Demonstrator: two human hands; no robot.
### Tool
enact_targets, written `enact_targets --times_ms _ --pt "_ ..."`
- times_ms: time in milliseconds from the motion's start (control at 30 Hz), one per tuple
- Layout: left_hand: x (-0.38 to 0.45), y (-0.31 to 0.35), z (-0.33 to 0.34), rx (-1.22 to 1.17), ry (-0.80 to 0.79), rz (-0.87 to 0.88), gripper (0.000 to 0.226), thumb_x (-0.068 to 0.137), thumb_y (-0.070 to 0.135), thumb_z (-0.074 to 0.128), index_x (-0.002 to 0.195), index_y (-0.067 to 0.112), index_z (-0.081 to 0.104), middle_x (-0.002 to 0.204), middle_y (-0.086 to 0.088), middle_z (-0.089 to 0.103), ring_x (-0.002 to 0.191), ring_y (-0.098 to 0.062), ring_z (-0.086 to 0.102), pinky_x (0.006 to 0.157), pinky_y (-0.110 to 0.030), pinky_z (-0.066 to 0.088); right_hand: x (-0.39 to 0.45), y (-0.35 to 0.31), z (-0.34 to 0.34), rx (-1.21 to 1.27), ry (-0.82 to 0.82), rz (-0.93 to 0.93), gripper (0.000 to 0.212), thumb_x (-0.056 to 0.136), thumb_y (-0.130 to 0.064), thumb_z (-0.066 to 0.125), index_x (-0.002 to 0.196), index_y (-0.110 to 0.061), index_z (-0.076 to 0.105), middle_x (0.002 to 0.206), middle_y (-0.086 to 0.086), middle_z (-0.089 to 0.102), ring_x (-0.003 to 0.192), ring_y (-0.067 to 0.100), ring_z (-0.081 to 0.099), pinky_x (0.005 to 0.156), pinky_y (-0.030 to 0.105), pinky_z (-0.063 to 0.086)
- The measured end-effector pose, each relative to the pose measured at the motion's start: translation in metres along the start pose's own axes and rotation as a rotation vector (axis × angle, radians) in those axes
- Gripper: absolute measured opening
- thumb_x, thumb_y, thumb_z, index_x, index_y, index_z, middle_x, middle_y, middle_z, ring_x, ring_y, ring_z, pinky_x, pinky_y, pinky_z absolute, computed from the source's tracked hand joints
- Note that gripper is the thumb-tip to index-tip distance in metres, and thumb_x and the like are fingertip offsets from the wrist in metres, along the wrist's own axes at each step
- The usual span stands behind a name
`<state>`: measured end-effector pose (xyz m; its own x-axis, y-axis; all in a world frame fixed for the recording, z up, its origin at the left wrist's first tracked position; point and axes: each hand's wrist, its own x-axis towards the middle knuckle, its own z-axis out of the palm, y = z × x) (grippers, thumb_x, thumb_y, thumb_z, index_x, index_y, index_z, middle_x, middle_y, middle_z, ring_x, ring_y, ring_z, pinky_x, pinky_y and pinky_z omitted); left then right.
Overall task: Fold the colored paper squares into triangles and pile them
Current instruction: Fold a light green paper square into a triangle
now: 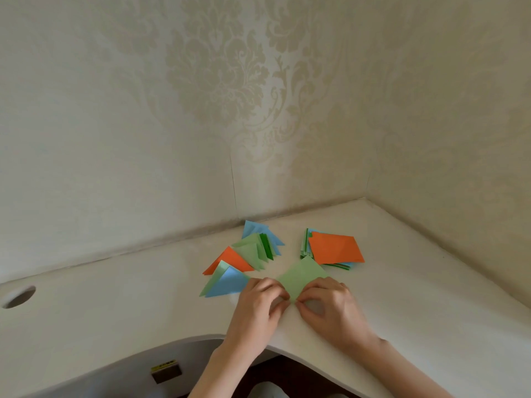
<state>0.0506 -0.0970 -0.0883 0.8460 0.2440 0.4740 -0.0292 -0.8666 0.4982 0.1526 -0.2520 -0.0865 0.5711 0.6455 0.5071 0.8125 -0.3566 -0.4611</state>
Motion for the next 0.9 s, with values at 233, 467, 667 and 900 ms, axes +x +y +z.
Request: enact_targets --times_ms 233,467,667,900 --pt "0.016 -0.006 0.006 -0.044 0.011 -0.072 0.007 0.084 0.031 0.069 0.081 0.024 0.068 0.086 0.016 0.057 0.09 -0.007 0.049 0.08 -0.022 0.039 0.009 0.0 -0.003 0.172 -0.076 0.124 0.017 0.073 -0.04 0.069 0.086 -0.029 0.071 0.082 -0.019 0.062 0.081 -0.001 0.058 0.073 0.013 0.046" --pt "0.013 -0.006 0.009 -0.081 0.029 -0.096 0.012 0.086 0.039 0.062 0.084 0.028 0.067 0.089 0.019 0.057 0.092 -0.005 0.049 0.082 -0.029 0.042 0.016 0.0 0.001 0.204 -0.126 0.305 0.026 0.071 -0.036 0.079 0.09 -0.026 0.065 0.075 -0.015 0.059 0.075 0.002 0.053 0.066 0.012 0.042" --pt "0.011 -0.004 0.005 -0.071 0.003 -0.107 0.014 0.083 0.045 0.063 0.085 0.032 0.067 0.093 0.02 0.057 0.096 -0.001 0.046 0.085 -0.025 0.04 0.029 -0.003 -0.001 0.192 -0.264 0.41 0.03 0.07 -0.04 0.08 0.09 -0.029 0.061 0.076 -0.013 0.055 0.065 0.0 0.046 0.067 0.017 0.041" --pt "0.009 -0.002 0.003 -0.069 -0.006 -0.123 0.011 0.08 0.045 0.066 0.085 0.035 0.067 0.092 0.023 0.058 0.098 0.001 0.047 0.087 -0.022 0.038 0.024 -0.001 -0.009 0.27 -0.241 0.365 0.029 0.069 -0.026 0.083 0.084 -0.034 0.06 0.082 -0.012 0.059 0.07 -0.001 0.049 0.066 0.008 0.039"
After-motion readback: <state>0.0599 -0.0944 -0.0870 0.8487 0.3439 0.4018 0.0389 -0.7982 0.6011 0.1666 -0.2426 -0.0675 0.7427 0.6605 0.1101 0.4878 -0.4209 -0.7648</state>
